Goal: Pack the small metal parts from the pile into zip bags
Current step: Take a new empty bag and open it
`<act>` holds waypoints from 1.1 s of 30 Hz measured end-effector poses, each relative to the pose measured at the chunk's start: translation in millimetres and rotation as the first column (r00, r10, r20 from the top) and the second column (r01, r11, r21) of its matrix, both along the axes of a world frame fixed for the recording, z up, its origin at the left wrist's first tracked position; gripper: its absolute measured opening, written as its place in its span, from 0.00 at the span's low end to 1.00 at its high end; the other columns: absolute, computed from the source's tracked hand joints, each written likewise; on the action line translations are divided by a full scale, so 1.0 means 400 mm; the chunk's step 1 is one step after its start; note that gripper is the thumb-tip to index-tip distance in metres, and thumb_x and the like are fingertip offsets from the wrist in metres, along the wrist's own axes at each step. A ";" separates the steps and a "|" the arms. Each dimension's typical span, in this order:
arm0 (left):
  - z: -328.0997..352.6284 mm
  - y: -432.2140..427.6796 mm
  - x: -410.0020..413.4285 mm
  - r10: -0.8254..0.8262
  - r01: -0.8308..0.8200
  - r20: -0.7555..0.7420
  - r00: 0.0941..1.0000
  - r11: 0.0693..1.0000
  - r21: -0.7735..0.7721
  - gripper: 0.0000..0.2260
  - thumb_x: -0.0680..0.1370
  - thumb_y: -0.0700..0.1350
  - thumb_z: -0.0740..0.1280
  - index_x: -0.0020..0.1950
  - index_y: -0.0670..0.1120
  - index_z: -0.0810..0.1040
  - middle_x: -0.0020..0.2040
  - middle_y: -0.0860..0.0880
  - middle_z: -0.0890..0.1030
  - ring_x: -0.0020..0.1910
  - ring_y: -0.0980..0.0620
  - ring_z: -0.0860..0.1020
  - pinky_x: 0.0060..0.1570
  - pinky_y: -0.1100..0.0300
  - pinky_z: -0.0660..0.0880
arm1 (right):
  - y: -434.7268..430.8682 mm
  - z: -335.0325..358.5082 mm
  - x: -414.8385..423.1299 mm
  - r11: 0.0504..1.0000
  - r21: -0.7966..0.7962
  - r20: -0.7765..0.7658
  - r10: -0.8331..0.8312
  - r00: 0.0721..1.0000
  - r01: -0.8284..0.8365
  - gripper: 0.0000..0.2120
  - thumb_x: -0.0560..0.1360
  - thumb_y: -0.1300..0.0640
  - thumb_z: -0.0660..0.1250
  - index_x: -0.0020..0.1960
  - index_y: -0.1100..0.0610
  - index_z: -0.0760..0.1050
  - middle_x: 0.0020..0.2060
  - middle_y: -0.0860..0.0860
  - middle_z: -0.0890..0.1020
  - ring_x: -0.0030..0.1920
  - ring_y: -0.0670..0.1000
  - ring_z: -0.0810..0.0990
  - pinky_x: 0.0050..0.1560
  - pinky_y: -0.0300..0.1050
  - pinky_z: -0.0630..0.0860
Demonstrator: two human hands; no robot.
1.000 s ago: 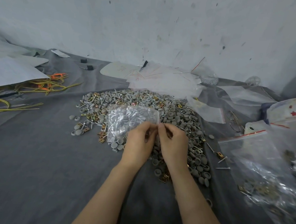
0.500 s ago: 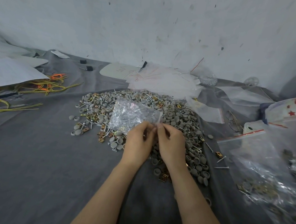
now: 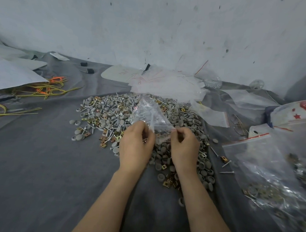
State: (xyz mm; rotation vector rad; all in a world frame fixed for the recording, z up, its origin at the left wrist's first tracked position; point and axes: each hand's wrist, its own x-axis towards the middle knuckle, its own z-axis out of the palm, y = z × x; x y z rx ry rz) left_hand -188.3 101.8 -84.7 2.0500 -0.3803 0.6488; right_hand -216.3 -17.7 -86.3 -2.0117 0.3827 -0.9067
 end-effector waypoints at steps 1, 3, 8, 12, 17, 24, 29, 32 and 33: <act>0.000 -0.004 -0.004 0.003 -0.003 0.012 1.000 1.000 0.002 0.09 0.76 0.41 0.66 0.37 0.43 0.70 0.33 0.51 0.72 0.34 0.50 0.70 0.32 0.57 0.67 | 0.004 0.001 -0.002 1.000 0.029 0.013 0.004 1.000 -0.005 0.04 0.77 0.58 0.66 0.47 0.58 0.77 0.36 0.47 0.80 0.34 0.43 0.77 0.38 0.37 0.74; 0.002 -0.013 -0.012 -0.006 0.005 0.039 0.999 1.000 0.025 0.09 0.76 0.42 0.67 0.37 0.44 0.71 0.34 0.53 0.72 0.36 0.52 0.70 0.34 0.57 0.67 | 0.013 0.006 -0.002 0.992 0.124 0.051 0.032 0.998 -0.038 0.06 0.76 0.57 0.67 0.44 0.56 0.71 0.33 0.49 0.78 0.30 0.42 0.74 0.34 0.38 0.71; -0.001 -0.011 -0.007 -0.026 0.017 0.095 0.995 0.996 0.090 0.07 0.78 0.42 0.66 0.40 0.43 0.74 0.38 0.49 0.75 0.38 0.49 0.72 0.37 0.53 0.70 | 0.049 0.023 -0.006 0.898 0.327 0.251 0.218 0.943 -0.294 0.05 0.77 0.61 0.65 0.46 0.54 0.71 0.41 0.55 0.82 0.42 0.51 0.84 0.44 0.43 0.80; 0.005 -0.006 -0.014 -0.075 0.061 0.127 0.989 0.992 0.114 0.04 0.78 0.40 0.63 0.44 0.42 0.76 0.40 0.48 0.77 0.39 0.48 0.73 0.38 0.52 0.71 | 0.070 0.018 -0.007 0.896 0.134 0.138 0.406 0.903 -0.423 0.07 0.77 0.50 0.62 0.49 0.50 0.78 0.43 0.43 0.83 0.46 0.40 0.81 0.48 0.34 0.76; 0.005 -0.009 -0.015 -0.157 0.104 0.233 0.960 0.969 0.226 0.04 0.76 0.39 0.65 0.46 0.39 0.79 0.40 0.46 0.78 0.38 0.46 0.74 0.38 0.53 0.70 | 0.050 0.036 -0.005 0.751 0.331 0.159 0.552 0.819 -0.571 0.13 0.79 0.50 0.62 0.59 0.54 0.77 0.50 0.40 0.83 0.54 0.37 0.79 0.54 0.31 0.73; 0.013 -0.030 -0.015 -0.201 0.201 0.020 0.979 0.959 -0.202 0.21 0.74 0.50 0.71 0.65 0.48 0.72 0.66 0.47 0.68 0.65 0.54 0.67 0.65 0.67 0.63 | 0.014 0.074 -0.018 0.101 0.796 0.518 0.394 0.759 -0.596 0.32 0.70 0.35 0.61 0.65 0.56 0.73 0.63 0.56 0.78 0.60 0.55 0.79 0.56 0.50 0.78; 0.053 -0.017 0.005 -0.781 0.163 -0.171 0.601 0.330 -0.930 0.53 0.58 0.68 0.75 0.76 0.47 0.59 0.72 0.43 0.68 0.69 0.47 0.71 0.68 0.46 0.67 | 0.054 0.078 -0.036 -0.215 0.768 0.622 0.472 0.625 -0.603 0.44 0.71 0.30 0.57 0.70 0.65 0.67 0.66 0.63 0.73 0.66 0.58 0.74 0.63 0.49 0.74; 0.074 -0.045 -0.017 -0.906 0.225 -0.097 0.413 0.205 -0.953 0.32 0.68 0.64 0.68 0.66 0.46 0.75 0.63 0.45 0.79 0.63 0.51 0.77 0.65 0.52 0.72 | 0.057 0.084 -0.038 -0.241 0.754 0.646 0.442 0.622 -0.611 0.46 0.70 0.31 0.60 0.73 0.66 0.61 0.72 0.63 0.65 0.73 0.59 0.63 0.72 0.50 0.62; 0.072 -0.063 -0.029 -0.917 0.218 -0.096 0.388 0.192 -0.957 0.29 0.68 0.62 0.68 0.64 0.47 0.76 0.61 0.46 0.80 0.62 0.51 0.78 0.61 0.55 0.75 | 0.048 0.086 -0.038 -0.220 0.740 0.660 0.419 0.624 -0.635 0.46 0.70 0.31 0.61 0.74 0.65 0.62 0.71 0.63 0.66 0.73 0.60 0.64 0.72 0.52 0.64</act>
